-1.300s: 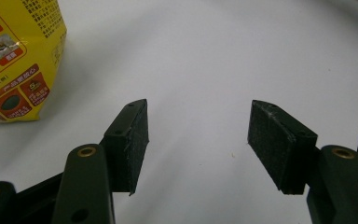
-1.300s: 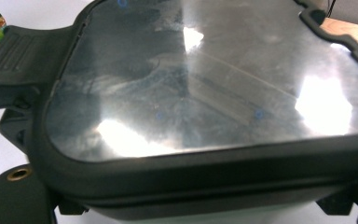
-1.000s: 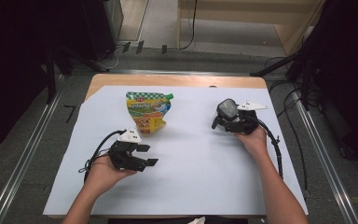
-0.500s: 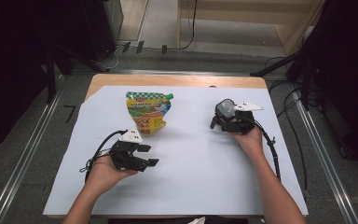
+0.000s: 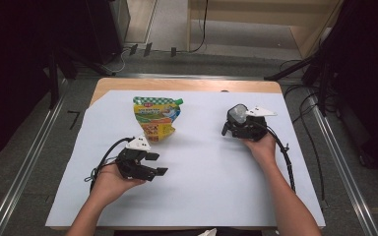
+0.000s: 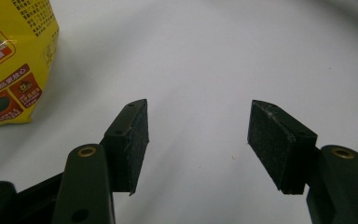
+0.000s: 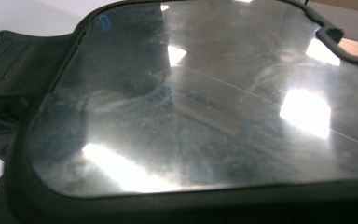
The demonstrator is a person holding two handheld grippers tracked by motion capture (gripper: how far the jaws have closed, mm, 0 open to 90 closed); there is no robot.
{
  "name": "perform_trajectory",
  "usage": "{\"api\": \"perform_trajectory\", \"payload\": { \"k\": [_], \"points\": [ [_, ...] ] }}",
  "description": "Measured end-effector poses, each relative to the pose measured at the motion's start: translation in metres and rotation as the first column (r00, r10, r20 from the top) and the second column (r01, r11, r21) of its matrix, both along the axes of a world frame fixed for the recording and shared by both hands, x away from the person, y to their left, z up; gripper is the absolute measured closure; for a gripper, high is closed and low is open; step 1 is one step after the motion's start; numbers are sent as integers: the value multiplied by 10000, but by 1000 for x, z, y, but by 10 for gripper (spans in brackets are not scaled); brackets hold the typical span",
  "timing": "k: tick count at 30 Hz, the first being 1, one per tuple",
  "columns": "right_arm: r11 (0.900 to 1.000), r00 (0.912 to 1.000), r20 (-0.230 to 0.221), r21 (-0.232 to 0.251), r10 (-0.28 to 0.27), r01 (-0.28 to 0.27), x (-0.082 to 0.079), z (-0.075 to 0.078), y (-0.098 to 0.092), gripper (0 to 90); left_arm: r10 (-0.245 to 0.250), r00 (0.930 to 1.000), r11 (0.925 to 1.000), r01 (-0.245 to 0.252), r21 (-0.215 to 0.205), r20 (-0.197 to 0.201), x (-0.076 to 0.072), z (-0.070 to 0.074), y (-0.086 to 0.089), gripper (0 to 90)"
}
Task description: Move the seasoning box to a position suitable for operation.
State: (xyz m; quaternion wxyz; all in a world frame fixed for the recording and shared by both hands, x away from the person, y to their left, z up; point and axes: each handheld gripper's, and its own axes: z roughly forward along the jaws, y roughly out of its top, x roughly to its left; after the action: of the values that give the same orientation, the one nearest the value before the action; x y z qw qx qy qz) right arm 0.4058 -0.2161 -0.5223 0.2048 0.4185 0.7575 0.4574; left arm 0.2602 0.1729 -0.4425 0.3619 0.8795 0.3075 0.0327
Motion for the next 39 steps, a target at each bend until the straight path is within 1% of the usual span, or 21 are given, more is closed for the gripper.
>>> {"api": "perform_trajectory", "payload": {
  "k": [2,3,6,9,14,18,22,24,31,32,39],
  "points": [
    [10000,10000,21,-18,20,-20,-1,0,0,154,14,10000,10000,-14,-15,-10,0,0,0,394],
    [9999,10000,64,-106,60,-60,-2,0,-1,154,7,10000,10000,-7,-7,-19,1,0,0,393],
    [9999,10000,42,-94,75,-74,-3,1,-1,154,34,10000,10000,-35,-5,-44,1,-1,1,393],
    [10000,10000,21,-67,71,-70,-5,3,-3,154,32,10000,10000,-33,-72,-75,3,-1,1,391],
    [9999,9998,147,-33,151,-150,-12,10,-3,154,-48,10000,9999,47,-110,-76,5,-1,-2,391],
    [9994,9993,157,44,353,-354,-19,16,0,154,-144,9999,9999,144,-81,-63,8,-2,-4,388],
    [9981,9978,269,-73,609,-607,-27,21,4,154,-182,9998,9998,181,-118,-106,11,-2,-6,388],
    [9978,9975,236,5,659,-659,-31,23,5,154,-224,9997,9997,222,-139,-115,12,-2,-7,387],
    [9956,9952,292,-3,932,-933,-44,29,9,154,-311,9994,9994,310,-121,-129,17,-3,-12,387],
    [9953,9949,283,-8,966,-966,-46,30,10,154,-315,9994,9993,312,-181,-134,18,-3,-13,387],
    [9911,9907,305,15,1330,-1331,-58,34,19,154,-474,9988,9988,472,-141,-114,23,-3,-17,387]
  ]
}}
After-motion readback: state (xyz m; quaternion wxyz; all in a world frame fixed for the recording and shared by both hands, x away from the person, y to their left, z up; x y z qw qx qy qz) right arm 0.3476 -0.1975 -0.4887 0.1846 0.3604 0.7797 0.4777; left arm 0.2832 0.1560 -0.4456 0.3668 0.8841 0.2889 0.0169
